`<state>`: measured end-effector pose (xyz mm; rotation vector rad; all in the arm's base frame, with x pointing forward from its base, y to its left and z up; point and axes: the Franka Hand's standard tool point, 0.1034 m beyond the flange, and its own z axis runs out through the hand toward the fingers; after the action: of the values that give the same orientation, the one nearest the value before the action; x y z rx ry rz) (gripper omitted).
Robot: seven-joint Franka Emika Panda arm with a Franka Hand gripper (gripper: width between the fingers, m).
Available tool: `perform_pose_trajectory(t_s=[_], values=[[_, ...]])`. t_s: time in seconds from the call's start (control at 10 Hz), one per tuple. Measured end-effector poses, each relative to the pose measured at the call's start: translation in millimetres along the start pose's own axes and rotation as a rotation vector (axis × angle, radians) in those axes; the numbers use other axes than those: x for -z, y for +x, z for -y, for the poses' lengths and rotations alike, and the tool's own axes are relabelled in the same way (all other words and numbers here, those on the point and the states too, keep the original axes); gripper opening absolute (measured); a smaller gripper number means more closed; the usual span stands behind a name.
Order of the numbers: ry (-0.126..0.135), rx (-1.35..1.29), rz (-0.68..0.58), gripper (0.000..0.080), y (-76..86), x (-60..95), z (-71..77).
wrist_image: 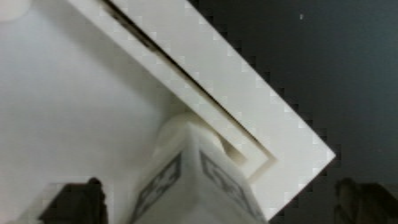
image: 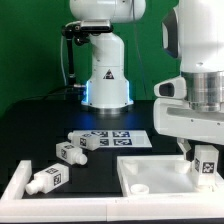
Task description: Assemble one leg
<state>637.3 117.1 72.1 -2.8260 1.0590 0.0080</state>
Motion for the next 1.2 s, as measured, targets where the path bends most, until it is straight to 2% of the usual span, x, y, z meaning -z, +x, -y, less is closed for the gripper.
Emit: perform_pose_trajectory(t_s=[0.1, 0.2, 0.3, 0.4, 0.6, 0.7, 0.8, 0.9, 1.0, 1.2], values=[[-0.001, 0.063, -0.001, 0.0649, 0.5, 0.1, -0.4], [-0.014, 0.168, -0.005, 0.0649, 1.6, 1.2, -0.7], [-0.05, 0.41, -0.018, 0.0649, 4.8, 5.2, 0.5], [-0.063, 0.538, -0.021, 0.0649, 5.2, 4.8, 0.7], [-0.058, 0.457, -0.021, 0.0649, 4.9, 4.3, 0.5], [-0.058, 0.444, -0.021, 0.0538, 4.9, 4.3, 0.5], [-0.057, 0.411, -0.022, 0.0372, 4.9, 4.3, 0.5], [-0.057, 0.346, -0.024, 0.0372, 5.1, 4.2, 0.2], [-0.055, 0.257, -0.026, 0.0288, 5.6, 4.1, -0.3], [-0.044, 0.122, -0.029, 0.0288, 10.8, 5.0, -3.4]])
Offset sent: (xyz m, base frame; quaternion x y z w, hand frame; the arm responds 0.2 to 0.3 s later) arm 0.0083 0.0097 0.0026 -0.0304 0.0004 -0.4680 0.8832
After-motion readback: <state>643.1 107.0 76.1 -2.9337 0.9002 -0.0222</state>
